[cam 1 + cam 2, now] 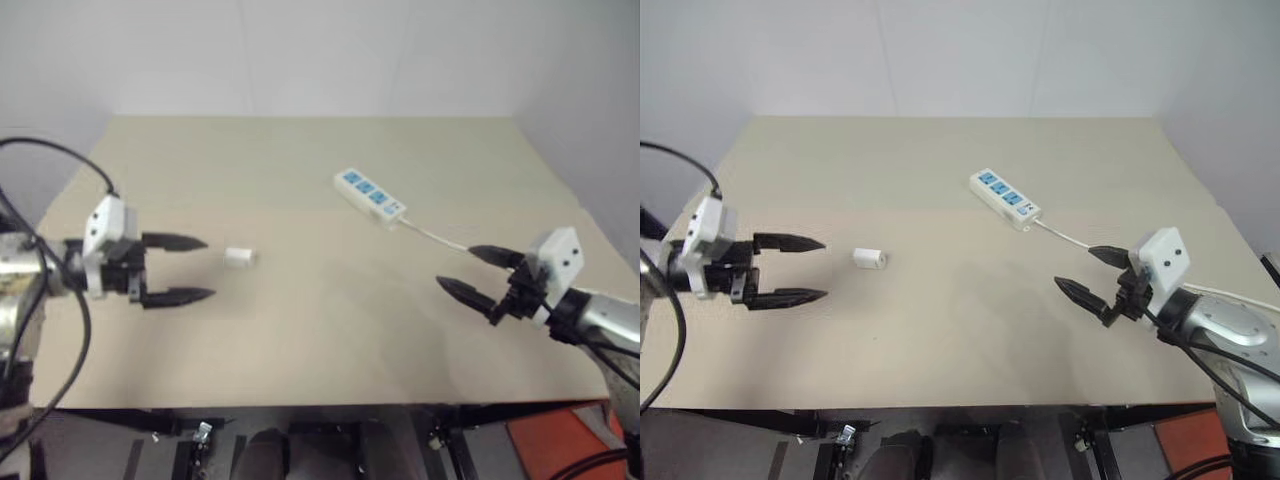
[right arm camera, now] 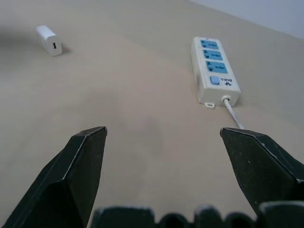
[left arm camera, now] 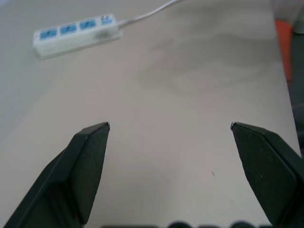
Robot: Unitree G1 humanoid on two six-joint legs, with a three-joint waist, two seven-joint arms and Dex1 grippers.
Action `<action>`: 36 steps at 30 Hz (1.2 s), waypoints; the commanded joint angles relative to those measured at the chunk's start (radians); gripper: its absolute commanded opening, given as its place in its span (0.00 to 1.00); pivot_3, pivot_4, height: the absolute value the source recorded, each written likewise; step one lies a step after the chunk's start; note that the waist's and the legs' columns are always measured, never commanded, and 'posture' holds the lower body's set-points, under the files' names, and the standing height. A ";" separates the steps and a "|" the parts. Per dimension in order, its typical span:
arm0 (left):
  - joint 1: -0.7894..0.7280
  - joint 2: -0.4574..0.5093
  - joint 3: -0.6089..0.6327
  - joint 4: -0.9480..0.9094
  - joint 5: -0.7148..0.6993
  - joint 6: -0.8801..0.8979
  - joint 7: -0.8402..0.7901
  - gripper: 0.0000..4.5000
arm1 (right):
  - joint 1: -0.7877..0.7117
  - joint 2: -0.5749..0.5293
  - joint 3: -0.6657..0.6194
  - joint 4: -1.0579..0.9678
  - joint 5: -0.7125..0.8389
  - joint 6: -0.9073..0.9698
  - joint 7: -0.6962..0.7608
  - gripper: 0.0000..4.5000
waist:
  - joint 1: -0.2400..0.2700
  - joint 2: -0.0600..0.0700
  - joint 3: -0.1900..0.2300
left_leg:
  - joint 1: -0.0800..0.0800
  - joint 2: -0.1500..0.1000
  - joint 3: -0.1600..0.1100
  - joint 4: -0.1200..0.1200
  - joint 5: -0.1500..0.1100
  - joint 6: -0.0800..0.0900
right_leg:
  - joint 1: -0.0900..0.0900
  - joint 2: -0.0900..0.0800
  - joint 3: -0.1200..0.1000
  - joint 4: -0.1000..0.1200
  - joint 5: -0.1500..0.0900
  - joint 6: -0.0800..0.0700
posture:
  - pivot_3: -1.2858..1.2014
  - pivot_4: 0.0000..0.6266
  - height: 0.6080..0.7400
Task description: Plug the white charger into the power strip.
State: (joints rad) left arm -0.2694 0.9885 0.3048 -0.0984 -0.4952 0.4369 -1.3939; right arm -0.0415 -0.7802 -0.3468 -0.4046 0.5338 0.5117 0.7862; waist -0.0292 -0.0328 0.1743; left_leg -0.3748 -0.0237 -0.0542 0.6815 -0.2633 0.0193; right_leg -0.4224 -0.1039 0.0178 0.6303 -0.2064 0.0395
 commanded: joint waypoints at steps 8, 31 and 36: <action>0.143 -0.001 0.087 -0.166 -0.033 0.001 0.117 1.00 | 0.045 -0.055 -0.091 -0.060 0.019 0.005 0.017 1.00 | 0.017 0.000 0.000 | 0.004 0.001 0.006 -0.001 0.000 0.000 | 0.004 0.002 0.000 -0.002 -0.001 0.000 | 0.52 0.24 1.00; 0.005 -0.019 -0.009 -0.111 -0.065 -0.011 0.102 1.00 | -0.148 -0.007 0.095 0.076 -0.136 0.020 -0.153 1.00 | 0.008 0.000 0.000 | 0.004 0.004 0.009 -0.002 0.000 -0.001 | 0.003 0.007 0.003 -0.004 0.001 -0.003 | 0.52 0.24 1.00; -0.036 -0.026 -0.031 -0.109 -0.083 -0.007 0.107 1.00 | -0.347 0.011 0.231 0.224 -0.230 0.059 -0.193 1.00 | 0.007 0.000 0.000 | 0.003 0.004 0.010 -0.003 0.000 -0.001 | 0.000 0.008 0.004 -0.004 0.002 -0.005 | 0.52 0.24 1.00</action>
State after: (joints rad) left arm -0.2842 0.9619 0.2678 -0.1975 -0.5545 0.4350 -1.2884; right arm -0.3512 -0.7689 -0.1275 -0.2007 0.3334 0.5577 0.6096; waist -0.0226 -0.0324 0.1745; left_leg -0.3719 -0.0196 -0.0446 0.6789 -0.2638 0.0184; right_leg -0.4221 -0.0959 0.0214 0.6267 -0.2048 0.0348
